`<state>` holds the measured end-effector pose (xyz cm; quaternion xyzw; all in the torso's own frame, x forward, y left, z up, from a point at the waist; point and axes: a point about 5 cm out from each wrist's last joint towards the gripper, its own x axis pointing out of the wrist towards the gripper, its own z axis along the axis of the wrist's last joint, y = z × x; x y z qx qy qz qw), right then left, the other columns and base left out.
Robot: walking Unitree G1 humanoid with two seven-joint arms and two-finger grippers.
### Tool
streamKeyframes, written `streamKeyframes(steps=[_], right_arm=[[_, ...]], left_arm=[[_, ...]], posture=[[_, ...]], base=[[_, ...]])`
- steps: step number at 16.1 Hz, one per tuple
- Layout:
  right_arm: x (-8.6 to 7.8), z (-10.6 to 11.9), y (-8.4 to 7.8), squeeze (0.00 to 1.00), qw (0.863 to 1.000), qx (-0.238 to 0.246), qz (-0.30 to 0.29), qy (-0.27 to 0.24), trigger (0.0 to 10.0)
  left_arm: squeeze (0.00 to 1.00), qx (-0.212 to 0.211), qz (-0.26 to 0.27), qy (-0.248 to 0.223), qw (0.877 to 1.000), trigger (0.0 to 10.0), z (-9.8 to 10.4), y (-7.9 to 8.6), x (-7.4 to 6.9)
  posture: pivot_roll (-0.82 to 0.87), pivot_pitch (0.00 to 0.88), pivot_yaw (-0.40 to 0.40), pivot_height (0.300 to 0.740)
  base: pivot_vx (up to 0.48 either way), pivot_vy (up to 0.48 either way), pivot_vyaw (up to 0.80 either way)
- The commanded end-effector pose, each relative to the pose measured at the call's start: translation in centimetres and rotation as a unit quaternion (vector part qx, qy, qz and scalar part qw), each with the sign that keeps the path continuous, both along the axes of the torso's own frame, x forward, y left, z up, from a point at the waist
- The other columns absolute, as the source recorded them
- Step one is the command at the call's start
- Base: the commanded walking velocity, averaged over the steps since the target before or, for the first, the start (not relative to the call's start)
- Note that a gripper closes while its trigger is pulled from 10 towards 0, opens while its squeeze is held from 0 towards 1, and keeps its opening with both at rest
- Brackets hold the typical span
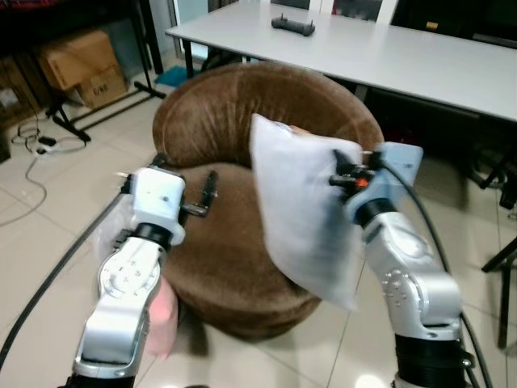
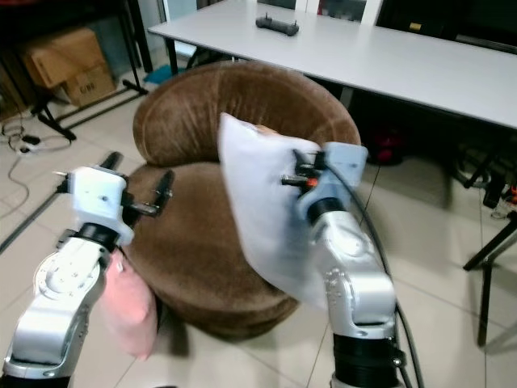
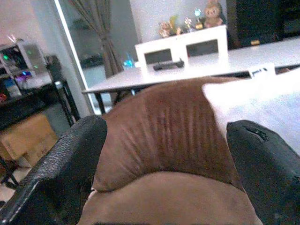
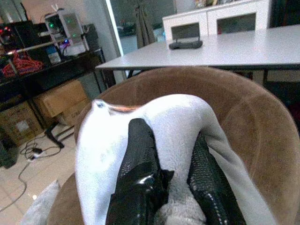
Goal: Move the pillow to the sofa from floor
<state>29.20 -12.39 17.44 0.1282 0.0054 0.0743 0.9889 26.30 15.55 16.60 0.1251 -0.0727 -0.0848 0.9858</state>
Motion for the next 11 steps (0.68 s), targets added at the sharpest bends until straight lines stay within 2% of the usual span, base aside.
streamKeyframes(steps=[1, 5, 11], right_arm=[[-0.13, 1.80, 1.39, 0.00, 0.999, 0.011, 0.036, -0.038, 10.0], [0.16, 2.26, 1.47, 0.00, 0.998, 0.008, 0.052, -0.043, 10.0], [0.18, 2.54, 1.61, 0.00, 0.997, 0.030, 0.060, -0.047, 10.0]], left_arm=[[0.00, 0.006, 0.012, -0.002, 1.000, 10.0, 0.12, 0.78, -0.05], [0.00, 0.007, 0.017, -0.002, 1.000, 10.0, 0.16, 0.85, 0.09], [0.00, 0.005, 0.019, 0.001, 1.000, 10.0, 0.15, 1.26, -0.11]], posture=[[0.09, 0.000, -0.015, 0.740], [0.10, 0.000, -0.021, 0.740], [0.10, 0.000, -0.019, 0.740]], base=[[0.251, 0.000, 0.00], [0.251, 0.000, 0.00], [0.281, 0.000, 0.00]])
